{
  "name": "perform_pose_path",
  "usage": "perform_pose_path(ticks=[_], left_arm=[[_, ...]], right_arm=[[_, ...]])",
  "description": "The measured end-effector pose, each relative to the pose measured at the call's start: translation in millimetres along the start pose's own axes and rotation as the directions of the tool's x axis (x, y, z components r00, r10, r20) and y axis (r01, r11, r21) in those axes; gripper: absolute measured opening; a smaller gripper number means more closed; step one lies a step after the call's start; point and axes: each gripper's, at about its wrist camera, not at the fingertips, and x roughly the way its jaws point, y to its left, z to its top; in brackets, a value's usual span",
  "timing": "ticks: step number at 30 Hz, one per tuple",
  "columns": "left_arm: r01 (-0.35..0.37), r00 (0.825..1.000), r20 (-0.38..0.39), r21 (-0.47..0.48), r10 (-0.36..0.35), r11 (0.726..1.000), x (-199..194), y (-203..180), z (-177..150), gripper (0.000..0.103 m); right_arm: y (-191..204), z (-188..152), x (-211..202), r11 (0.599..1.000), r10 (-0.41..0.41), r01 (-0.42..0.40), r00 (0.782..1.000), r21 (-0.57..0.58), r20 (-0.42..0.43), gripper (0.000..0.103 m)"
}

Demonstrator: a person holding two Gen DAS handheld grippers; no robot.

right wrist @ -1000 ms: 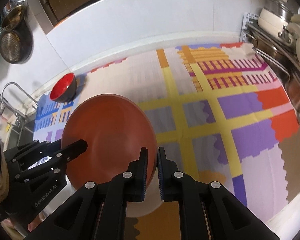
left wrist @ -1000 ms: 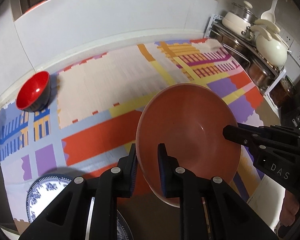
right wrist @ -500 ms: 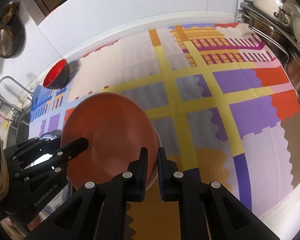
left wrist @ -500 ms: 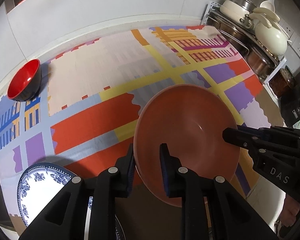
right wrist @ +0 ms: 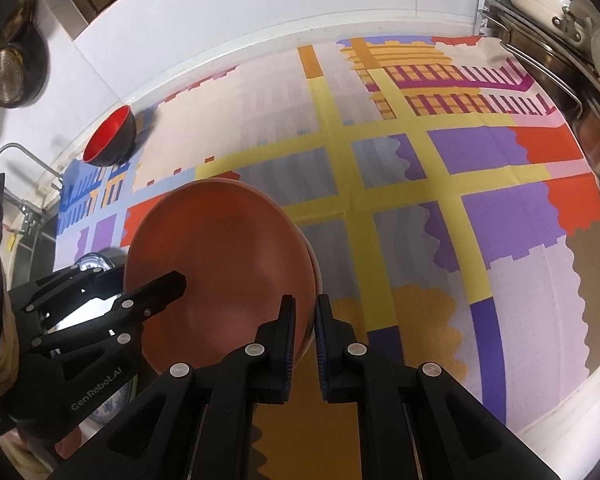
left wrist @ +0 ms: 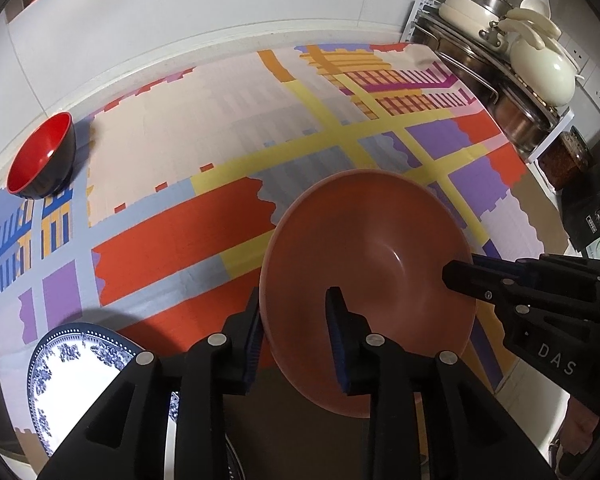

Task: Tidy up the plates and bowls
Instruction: 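Lower the pink bowl into the white bowl and open the left gripper, then move the left gripper to the rim of the red-and-black bowl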

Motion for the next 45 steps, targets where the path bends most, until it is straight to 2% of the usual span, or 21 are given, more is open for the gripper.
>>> perform_pose_path(ticks=[8, 12, 18, 28, 37, 45], left_arm=[[-0.027, 0.999, 0.021, 0.013, 0.026, 1.000, -2.2, 0.8, -1.1, 0.048], [-0.024, 0.999, 0.035, 0.011, 0.023, 1.000, -8.4, 2.7, -2.5, 0.049], [-0.046, 0.996, 0.078, -0.008, 0.047, 0.999, -23.3, 10.5, -1.8, 0.053], [-0.111, 0.980, 0.159, -0.037, 0.116, 0.993, -56.0, 35.7, -0.9, 0.060], [-0.154, 0.965, 0.206, -0.071, 0.165, 0.986, -86.4, 71.3, -1.6, 0.062], [-0.194, 0.943, 0.255, -0.109, 0.216, 0.975, -114.5, 113.7, -2.2, 0.062]], right_arm=[[0.0, -1.5, 0.6, 1.000, -0.015, 0.015, 1.000, -0.004, 0.000, 0.012], [0.8, -1.9, -3.6, 1.000, -0.021, 0.021, 1.000, -0.006, 0.020, 0.021], [8.6, -0.5, -14.7, 0.999, -0.026, 0.029, 0.997, -0.033, 0.070, 0.021], [32.7, 6.4, -24.7, 0.997, -0.005, 0.015, 0.992, -0.077, 0.123, 0.021], [69.1, 18.9, -31.4, 0.993, 0.033, -0.014, 0.986, -0.118, 0.162, 0.021], [113.9, 32.6, -38.7, 0.987, 0.077, -0.044, 0.974, -0.156, 0.212, 0.021]])
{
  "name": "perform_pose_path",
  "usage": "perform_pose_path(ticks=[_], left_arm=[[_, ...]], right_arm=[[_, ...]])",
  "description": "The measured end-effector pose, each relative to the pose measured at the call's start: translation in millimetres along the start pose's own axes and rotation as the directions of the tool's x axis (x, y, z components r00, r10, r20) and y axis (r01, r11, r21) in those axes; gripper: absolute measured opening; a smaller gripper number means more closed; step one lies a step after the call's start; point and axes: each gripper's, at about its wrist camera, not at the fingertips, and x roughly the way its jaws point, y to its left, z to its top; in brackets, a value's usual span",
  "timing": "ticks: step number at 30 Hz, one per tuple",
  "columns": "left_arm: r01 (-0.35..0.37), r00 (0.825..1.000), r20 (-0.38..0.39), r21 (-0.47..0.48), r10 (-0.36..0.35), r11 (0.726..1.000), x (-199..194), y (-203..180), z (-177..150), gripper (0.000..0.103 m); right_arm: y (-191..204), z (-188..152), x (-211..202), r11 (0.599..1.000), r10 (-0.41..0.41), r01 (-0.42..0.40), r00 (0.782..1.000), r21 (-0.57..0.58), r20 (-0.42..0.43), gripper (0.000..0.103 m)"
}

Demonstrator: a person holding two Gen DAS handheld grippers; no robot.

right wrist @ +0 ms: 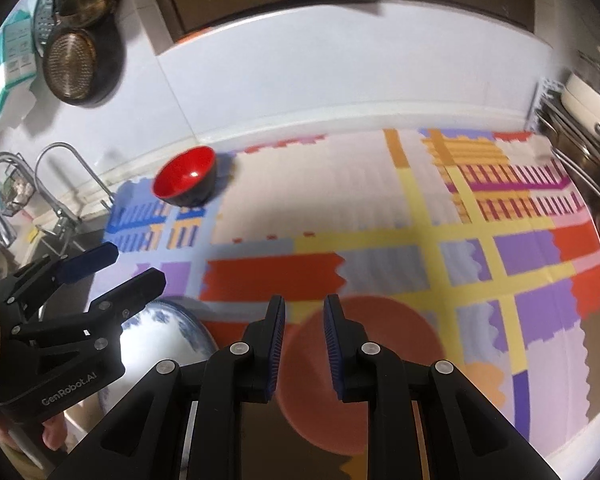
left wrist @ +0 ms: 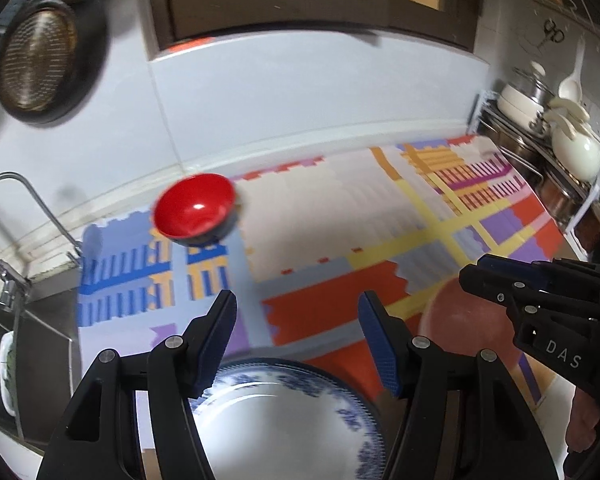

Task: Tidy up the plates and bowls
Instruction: 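Move the left gripper to the rim of the red-and-black bowl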

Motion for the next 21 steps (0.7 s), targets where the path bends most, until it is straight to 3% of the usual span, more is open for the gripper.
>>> perform_pose_path(ticks=[13, 21], left_arm=[[-0.112, 0.991, 0.063, -0.052, 0.115, 0.992, -6.2, 89.8, 19.7, 0.065], [-0.131, 0.990, 0.052, -0.063, 0.134, 0.989, 13.6, 137.5, 33.1, 0.065]], right_arm=[[70.7, 46.0, 23.5, 0.999, 0.051, -0.050, 0.996, -0.018, 0.077, 0.021], [105.8, 66.6, 53.6, 0.998, 0.066, -0.065, 0.994, -0.015, 0.084, 0.021]])
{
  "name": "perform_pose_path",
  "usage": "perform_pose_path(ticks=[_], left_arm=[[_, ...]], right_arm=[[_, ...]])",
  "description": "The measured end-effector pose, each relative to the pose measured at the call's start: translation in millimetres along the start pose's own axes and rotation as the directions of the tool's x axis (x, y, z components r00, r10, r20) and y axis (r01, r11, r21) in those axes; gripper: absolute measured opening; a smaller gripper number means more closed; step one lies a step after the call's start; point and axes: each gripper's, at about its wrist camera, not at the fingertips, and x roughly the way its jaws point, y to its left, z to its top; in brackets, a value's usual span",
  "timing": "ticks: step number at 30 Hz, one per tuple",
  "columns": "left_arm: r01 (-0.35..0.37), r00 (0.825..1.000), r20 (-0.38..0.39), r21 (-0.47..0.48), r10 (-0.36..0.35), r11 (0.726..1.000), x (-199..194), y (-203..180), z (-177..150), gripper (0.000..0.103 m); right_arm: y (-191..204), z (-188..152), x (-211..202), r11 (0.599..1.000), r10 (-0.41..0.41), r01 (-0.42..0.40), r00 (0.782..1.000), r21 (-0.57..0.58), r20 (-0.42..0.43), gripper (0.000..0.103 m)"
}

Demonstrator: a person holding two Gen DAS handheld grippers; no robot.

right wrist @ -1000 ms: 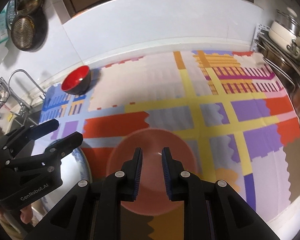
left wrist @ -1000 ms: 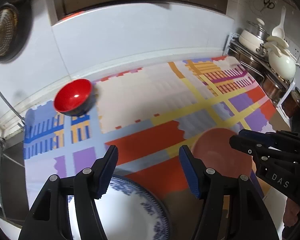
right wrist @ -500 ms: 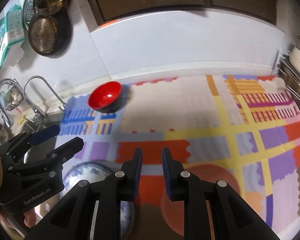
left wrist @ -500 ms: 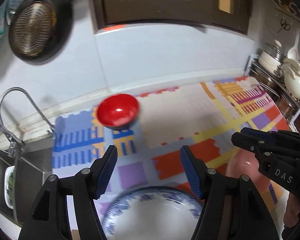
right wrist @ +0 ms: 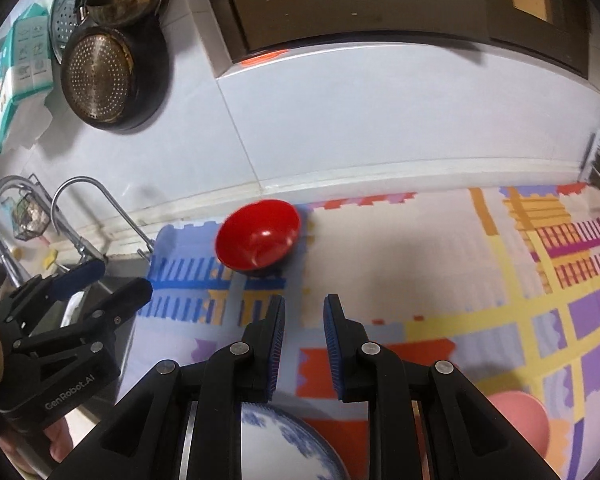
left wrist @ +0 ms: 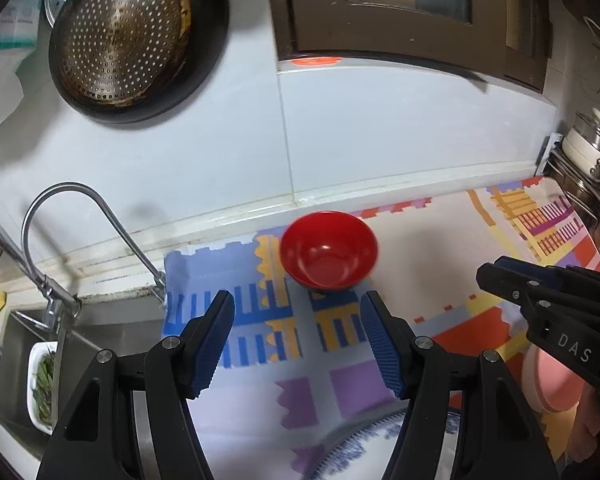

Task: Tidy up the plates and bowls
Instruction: 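Move the left gripper to the rim of the red-and-black bowl, then close the left gripper on the red-and-black bowl rim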

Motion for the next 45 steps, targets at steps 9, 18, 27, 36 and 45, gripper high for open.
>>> perform_pose_path(ticks=[9, 18, 27, 36, 45], left_arm=[[0.005, 0.999, -0.038, -0.009, -0.006, 1.000, 49.7, 28.5, 13.8, 0.065], [0.033, 0.994, -0.105, -0.025, -0.036, 0.999, 116.1, 43.7, 21.9, 0.065], [0.068, 0.985, -0.156, -0.024, -0.070, 0.997, 165.7, 43.2, 24.1, 0.064], [0.095, 0.976, -0.195, -0.028, -0.099, 0.995, 196.8, 37.8, 24.5, 0.058], [0.135, 0.966, -0.219, -0.032, -0.139, 0.990, 207.2, 32.0, 25.2, 0.028]], right_arm=[[18.1, 16.2, 53.1, 1.000, 0.015, -0.015, 0.999, 0.025, -0.028, 0.021], [15.4, 30.3, 108.6, 0.997, -0.017, 0.022, 0.998, 0.079, -0.067, 0.021], [8.9, 35.4, 156.2, 0.991, -0.033, 0.049, 0.992, 0.128, -0.125, 0.021], [1.9, 34.2, 178.7, 0.985, -0.059, 0.083, 0.986, 0.150, -0.157, 0.021], [7.1, 35.1, 183.0, 0.988, -0.057, 0.079, 0.986, 0.136, -0.157, 0.013]])
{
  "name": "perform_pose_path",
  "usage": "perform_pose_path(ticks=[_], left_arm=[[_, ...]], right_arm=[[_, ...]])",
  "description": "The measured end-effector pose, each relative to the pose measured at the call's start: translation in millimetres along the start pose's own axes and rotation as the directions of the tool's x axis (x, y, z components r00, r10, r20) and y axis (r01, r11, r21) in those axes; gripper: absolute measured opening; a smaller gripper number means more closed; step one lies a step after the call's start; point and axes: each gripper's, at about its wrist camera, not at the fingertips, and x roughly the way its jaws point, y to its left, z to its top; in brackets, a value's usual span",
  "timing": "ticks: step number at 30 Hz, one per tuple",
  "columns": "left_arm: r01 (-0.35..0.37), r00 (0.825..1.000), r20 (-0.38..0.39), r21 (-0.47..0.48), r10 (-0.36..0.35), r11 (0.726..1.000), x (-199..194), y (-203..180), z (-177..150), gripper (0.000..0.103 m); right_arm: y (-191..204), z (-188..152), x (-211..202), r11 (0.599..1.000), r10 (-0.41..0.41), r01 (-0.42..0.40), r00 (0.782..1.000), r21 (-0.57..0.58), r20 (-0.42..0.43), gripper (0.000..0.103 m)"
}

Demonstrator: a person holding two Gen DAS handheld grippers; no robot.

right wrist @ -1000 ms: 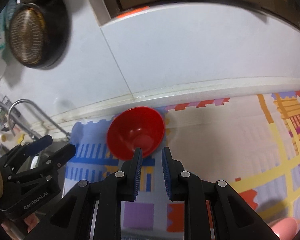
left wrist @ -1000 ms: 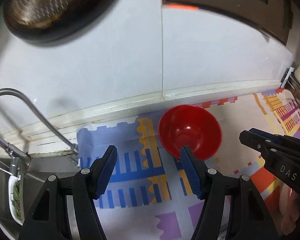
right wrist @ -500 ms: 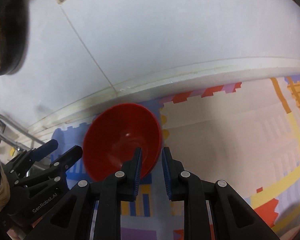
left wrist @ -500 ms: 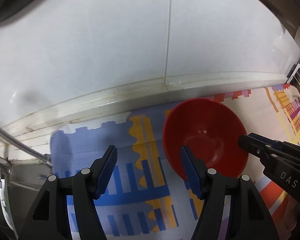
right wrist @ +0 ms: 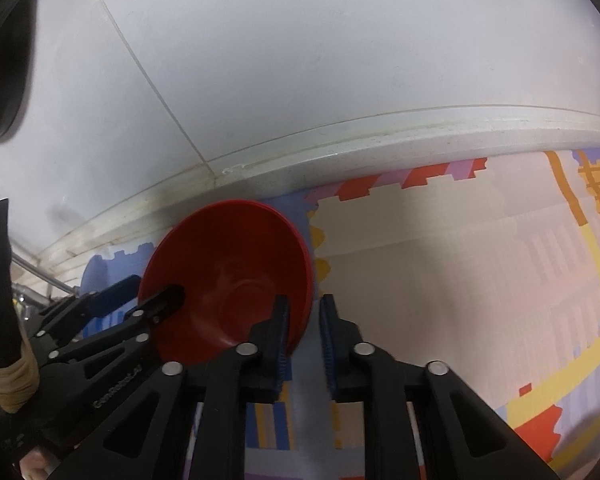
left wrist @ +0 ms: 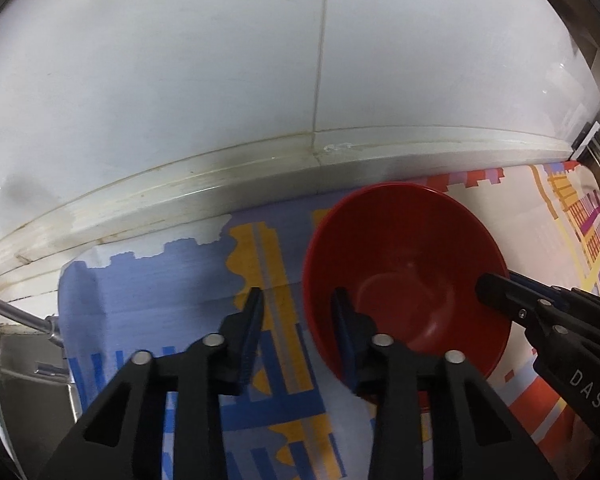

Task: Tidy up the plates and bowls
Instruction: 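Close the left gripper on the red-and-black bowl rim, then lift the red-and-black bowl with the left gripper and carry it over the pink bowl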

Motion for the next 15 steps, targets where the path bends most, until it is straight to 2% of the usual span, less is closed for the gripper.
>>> perform_pose_path(ticks=[3, 7, 15], left_arm=[[0.013, 1.000, -0.005, 0.004, -0.013, 1.000, 0.4, -4.9, 1.2, 0.015], [-0.018, 1.000, 0.003, 0.016, 0.018, 1.000, -1.5, -11.4, 0.6, 0.014], [0.002, 0.999, 0.032, -0.006, -0.002, 1.000, -27.6, -15.6, -5.7, 0.014]], right_arm=[[-1.2, 1.4, 0.0, 1.000, 0.011, -0.011, 1.000, 0.013, 0.000, 0.013], [-3.0, 2.5, -1.3, 0.999, 0.015, -0.015, 1.000, 0.033, -0.002, 0.012], [-7.0, -0.8, -14.4, 0.998, 0.016, -0.016, 1.000, 0.059, 0.009, 0.011]])
